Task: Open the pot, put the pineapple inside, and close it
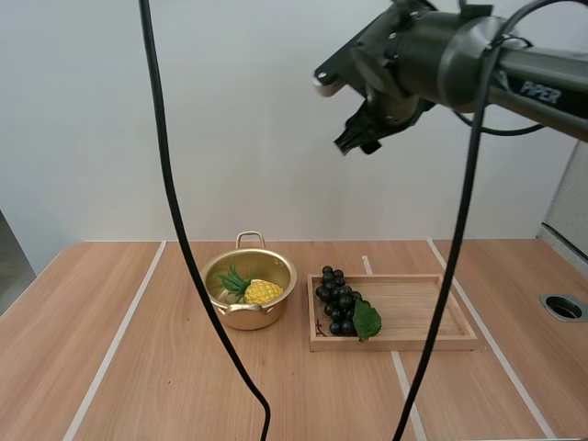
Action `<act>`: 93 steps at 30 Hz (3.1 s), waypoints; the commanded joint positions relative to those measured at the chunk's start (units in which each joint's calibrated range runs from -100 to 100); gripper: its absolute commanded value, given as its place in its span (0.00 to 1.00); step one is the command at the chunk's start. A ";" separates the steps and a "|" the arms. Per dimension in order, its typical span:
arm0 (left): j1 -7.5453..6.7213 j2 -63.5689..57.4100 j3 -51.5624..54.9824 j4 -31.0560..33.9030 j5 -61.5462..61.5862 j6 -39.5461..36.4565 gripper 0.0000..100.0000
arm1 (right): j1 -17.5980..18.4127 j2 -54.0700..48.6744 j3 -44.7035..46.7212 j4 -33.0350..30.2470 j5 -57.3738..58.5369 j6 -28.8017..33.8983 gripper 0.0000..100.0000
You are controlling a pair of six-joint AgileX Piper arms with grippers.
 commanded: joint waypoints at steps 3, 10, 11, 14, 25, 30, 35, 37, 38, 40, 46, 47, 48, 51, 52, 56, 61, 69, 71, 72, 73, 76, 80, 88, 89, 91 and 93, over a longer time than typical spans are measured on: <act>-0.10 -0.27 -0.40 -0.40 -0.59 0.09 0.00 | -5.00 -5.68 -0.24 1.10 -4.23 2.34 1.00; -0.10 -0.27 -0.40 -0.40 -0.43 -0.11 0.00 | -9.16 -11.55 -0.24 6.54 -9.91 2.34 0.60; -0.10 -0.27 -0.40 -0.40 -0.43 -0.11 0.00 | -9.41 -11.89 -0.24 6.89 -10.11 2.34 0.47; -0.10 -0.27 -0.40 -0.40 -0.01 -0.22 0.00 | -10.05 -12.87 -0.24 7.78 -10.26 4.28 0.05; -0.10 1.33 -0.23 -2.16 -0.09 -3.29 0.00 | -11.63 -12.98 0.03 17.58 -13.88 5.71 0.00; -0.10 5.01 -0.08 -3.46 0.12 -3.41 0.00 | -11.63 -12.98 1.46 17.85 -14.86 5.37 0.00; -0.10 8.16 3.90 -3.59 0.15 -3.58 0.00 | -11.63 -12.98 7.88 17.85 -20.38 5.37 0.00; -0.10 9.32 6.78 -3.83 0.15 -3.58 0.00 | -11.63 -12.98 11.56 17.85 -23.96 5.47 0.00; -0.10 9.90 8.11 -4.31 0.15 -3.58 0.00 | -11.63 -12.98 13.01 17.85 -25.47 5.47 0.00; -0.10 11.00 11.63 -5.45 0.06 -3.58 0.00 | -11.63 -12.98 16.41 17.85 -29.00 5.67 0.00; -0.10 14.64 22.56 -7.67 -4.61 -3.58 0.00 | -11.63 -12.98 22.98 17.74 -35.80 5.67 0.00; -0.10 15.18 24.40 -7.67 -5.44 -3.58 0.00 | -11.63 -12.98 23.77 17.52 -36.97 5.67 0.00; -0.10 15.69 25.81 -7.67 -5.88 -3.58 0.00 | -11.63 -12.98 24.46 17.41 -37.86 5.67 0.00; -0.10 17.66 30.50 -7.34 -6.03 -3.26 0.00 | -11.63 -12.98 26.05 17.02 -39.77 5.67 0.00; -0.10 18.24 32.04 -7.09 -6.26 -3.26 0.00 | -11.63 -12.98 26.53 17.02 -40.16 5.67 0.00; -0.10 20.15 38.52 -5.81 -8.51 -2.89 0.00 | -11.63 -12.98 27.74 16.60 -41.70 5.67 0.00; -0.10 21.78 48.10 -5.82 -12.99 -0.79 0.00 | -11.63 -12.84 28.21 16.22 -41.97 5.67 0.00; -0.10 23.79 59.43 -5.58 -22.50 0.93 0.00 | -11.63 -12.84 28.21 16.22 -41.97 5.67 0.00; -0.10 24.08 60.89 -5.58 -23.46 1.20 0.00 | -11.63 -12.84 28.21 16.22 -41.97 5.67 0.00; -0.10 24.35 61.54 -5.58 -23.97 1.20 0.00 | -11.63 -12.84 28.21 16.22 -41.97 5.67 0.00; -0.10 24.56 62.21 -5.58 -24.55 1.20 0.00 | -11.63 -12.84 28.21 16.22 -41.97 5.67 0.00; -0.10 25.02 63.86 -5.58 -27.46 1.20 0.00 | -11.63 -12.84 28.21 16.22 -41.97 5.67 0.00; -0.10 25.69 66.32 -5.58 -31.78 2.20 0.00 | -11.63 -12.83 28.21 16.22 -41.65 5.58 0.00; -0.10 28.17 67.17 -6.32 -33.61 3.54 0.00 | -11.63 -12.83 28.21 16.22 -41.47 5.58 0.00; -0.10 28.43 67.17 -6.44 -34.04 3.54 0.00 | -11.63 -12.83 28.21 16.22 -41.47 5.58 0.00; -0.10 29.02 67.17 -6.61 -34.98 3.54 0.00 | -11.63 -12.83 28.21 16.22 -41.47 5.58 0.00; -0.10 29.60 67.17 -6.61 -35.84 3.54 0.00 | -11.63 -12.83 28.21 16.22 -41.46 5.49 0.00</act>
